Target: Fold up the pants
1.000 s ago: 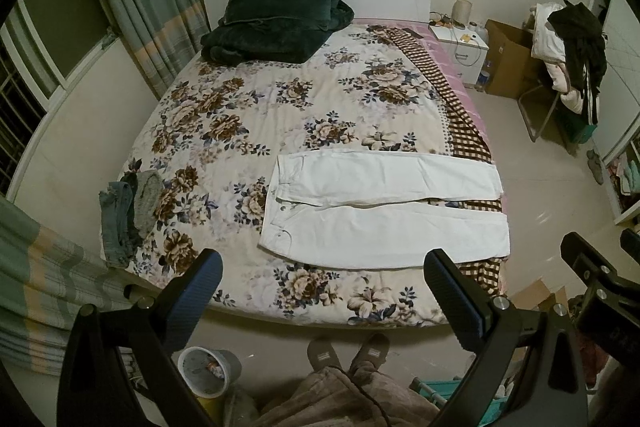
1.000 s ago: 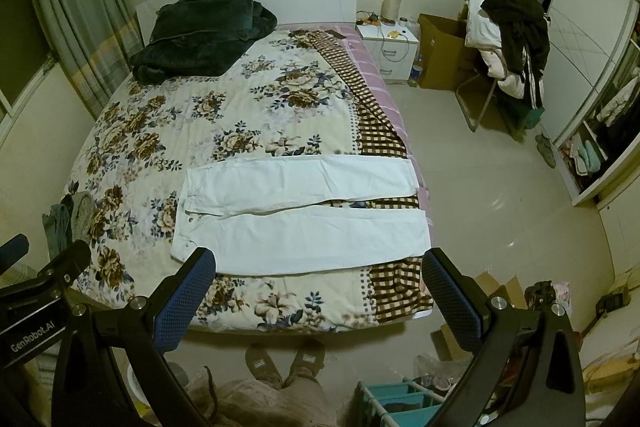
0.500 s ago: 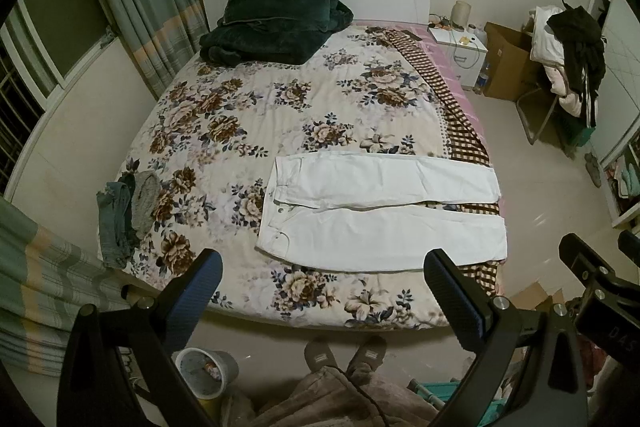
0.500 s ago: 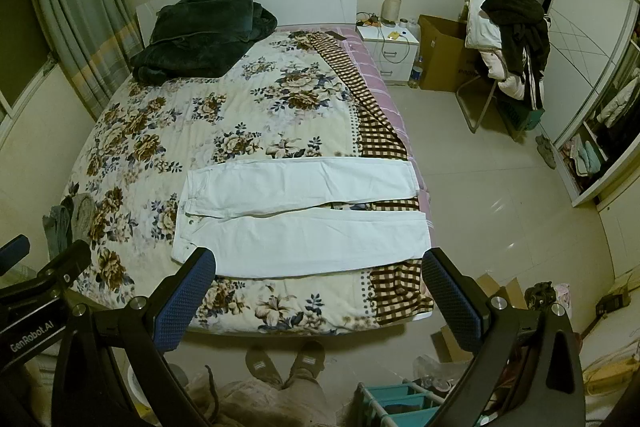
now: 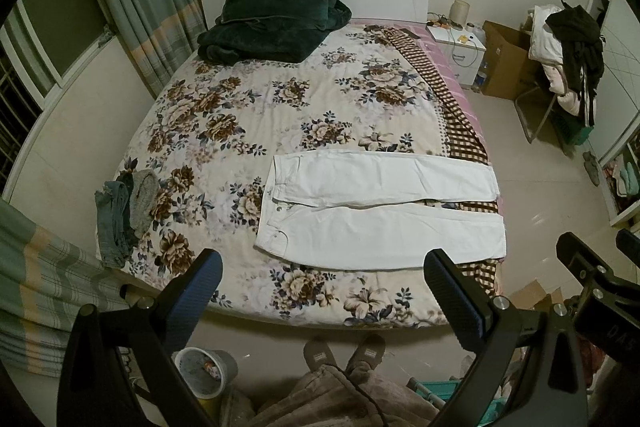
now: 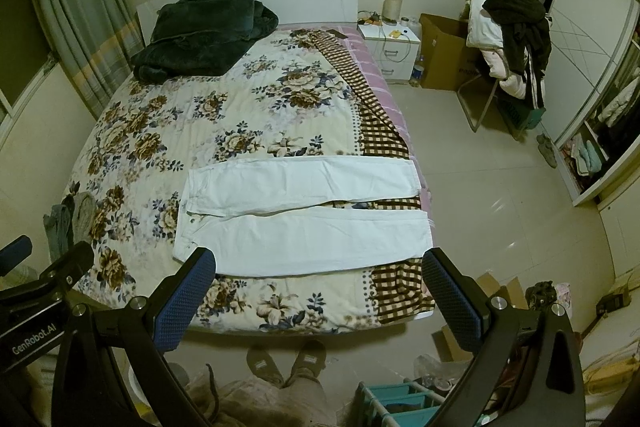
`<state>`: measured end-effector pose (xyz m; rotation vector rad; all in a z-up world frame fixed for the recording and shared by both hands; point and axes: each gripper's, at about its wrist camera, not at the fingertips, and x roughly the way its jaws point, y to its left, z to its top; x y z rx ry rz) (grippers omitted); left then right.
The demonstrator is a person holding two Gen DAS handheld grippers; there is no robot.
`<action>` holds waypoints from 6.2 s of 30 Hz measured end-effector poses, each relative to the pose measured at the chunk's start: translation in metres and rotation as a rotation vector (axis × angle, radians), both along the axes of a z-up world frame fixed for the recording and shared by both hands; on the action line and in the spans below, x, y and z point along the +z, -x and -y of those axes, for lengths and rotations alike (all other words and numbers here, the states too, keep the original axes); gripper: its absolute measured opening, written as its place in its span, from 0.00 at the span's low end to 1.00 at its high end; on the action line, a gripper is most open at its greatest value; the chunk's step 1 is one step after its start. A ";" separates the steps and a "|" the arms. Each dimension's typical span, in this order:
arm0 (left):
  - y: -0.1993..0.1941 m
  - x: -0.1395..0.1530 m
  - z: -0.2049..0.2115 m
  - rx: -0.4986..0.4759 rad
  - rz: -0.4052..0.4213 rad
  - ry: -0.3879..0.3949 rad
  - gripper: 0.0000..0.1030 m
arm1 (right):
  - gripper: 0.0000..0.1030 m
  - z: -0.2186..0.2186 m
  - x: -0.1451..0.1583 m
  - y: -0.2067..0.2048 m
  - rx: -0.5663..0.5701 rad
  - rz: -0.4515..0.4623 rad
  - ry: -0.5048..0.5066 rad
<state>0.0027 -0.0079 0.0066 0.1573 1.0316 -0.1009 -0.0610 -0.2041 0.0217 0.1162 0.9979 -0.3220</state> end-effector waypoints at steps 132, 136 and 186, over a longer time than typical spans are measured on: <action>-0.523 -0.562 -0.026 0.739 -0.652 0.464 0.24 | 0.04 0.392 -0.573 -0.298 -0.739 -0.339 -0.480; -0.501 -0.537 -0.036 0.670 -0.525 0.535 0.05 | 0.04 0.392 -0.580 -0.296 -0.737 -0.339 -0.480; -0.172 -0.584 -0.160 0.888 -0.451 0.815 0.12 | 0.56 0.467 -0.664 -0.114 -1.049 0.433 -1.063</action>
